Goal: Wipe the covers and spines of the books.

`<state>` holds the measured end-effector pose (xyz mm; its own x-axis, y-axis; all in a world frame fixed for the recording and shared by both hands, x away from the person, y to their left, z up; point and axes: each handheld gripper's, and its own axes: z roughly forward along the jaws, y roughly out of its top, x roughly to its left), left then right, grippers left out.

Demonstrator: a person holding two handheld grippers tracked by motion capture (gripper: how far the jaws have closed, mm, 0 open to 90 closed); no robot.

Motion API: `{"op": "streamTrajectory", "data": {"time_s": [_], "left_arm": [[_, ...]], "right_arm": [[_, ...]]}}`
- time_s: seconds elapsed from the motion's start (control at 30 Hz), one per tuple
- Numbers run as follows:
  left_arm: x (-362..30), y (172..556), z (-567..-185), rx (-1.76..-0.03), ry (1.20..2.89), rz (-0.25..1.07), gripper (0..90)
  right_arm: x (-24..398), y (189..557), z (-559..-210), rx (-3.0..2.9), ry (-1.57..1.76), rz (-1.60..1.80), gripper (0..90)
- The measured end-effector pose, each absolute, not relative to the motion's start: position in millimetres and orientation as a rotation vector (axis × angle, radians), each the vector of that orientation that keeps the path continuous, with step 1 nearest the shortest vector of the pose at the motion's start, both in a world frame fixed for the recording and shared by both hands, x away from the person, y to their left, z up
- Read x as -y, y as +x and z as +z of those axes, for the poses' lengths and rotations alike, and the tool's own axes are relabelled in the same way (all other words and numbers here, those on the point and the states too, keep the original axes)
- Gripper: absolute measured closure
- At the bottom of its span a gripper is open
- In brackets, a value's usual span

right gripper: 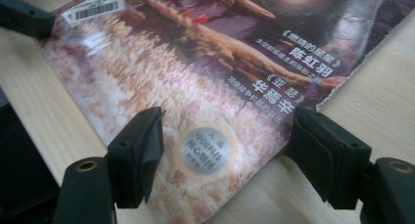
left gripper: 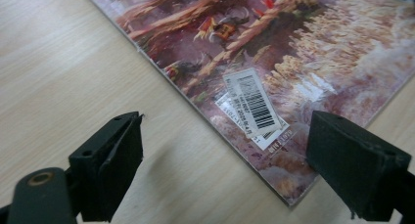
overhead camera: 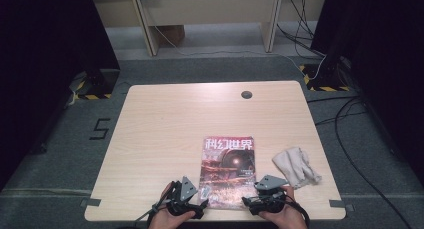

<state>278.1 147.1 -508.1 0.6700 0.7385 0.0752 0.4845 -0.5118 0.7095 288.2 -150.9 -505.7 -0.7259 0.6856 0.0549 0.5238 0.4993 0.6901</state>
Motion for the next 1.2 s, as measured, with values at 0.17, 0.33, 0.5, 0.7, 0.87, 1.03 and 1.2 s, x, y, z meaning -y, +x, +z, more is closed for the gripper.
{"op": "streamTrajectory", "data": {"time_s": [0.17, 0.33, 0.5, 0.7, 0.87, 1.03, 1.2], "left_arm": [[-157.8, 284.8, -506.1, -0.972, 2.231, 0.553, 10.0], [-175.4, 299.8, -507.7, -1.080, 2.187, 0.560, 7.6], [-178.2, 309.1, -506.3, -1.103, 2.195, 0.639, 6.6], [-180.1, 310.1, -505.0, -1.109, 2.161, 0.618, 16.6], [-172.3, 299.9, -499.1, -1.061, 2.139, 0.603, 15.3], [-164.7, 287.0, -495.2, -1.015, 2.125, 0.551, 15.7], [-151.6, 279.9, -493.8, -0.989, 2.117, 0.522, 16.0]], "right_arm": [[142.2, 280.4, -505.6, -2.544, 0.997, 1.046, 29.7], [129.6, 270.7, -506.6, -2.566, 0.954, 1.069, 29.7], [117.2, 263.9, -507.5, -2.562, 0.946, 1.069, 29.0], [112.9, 262.6, -508.0, -2.572, 0.946, 1.098, 28.9], [122.3, 269.8, -504.1, -2.556, 0.974, 1.142, 33.6], [137.1, 284.9, -497.9, -2.470, 1.007, 1.150, 33.6], [152.1, 306.4, -495.8, -2.389, 1.039, 1.102, 33.1]]}}
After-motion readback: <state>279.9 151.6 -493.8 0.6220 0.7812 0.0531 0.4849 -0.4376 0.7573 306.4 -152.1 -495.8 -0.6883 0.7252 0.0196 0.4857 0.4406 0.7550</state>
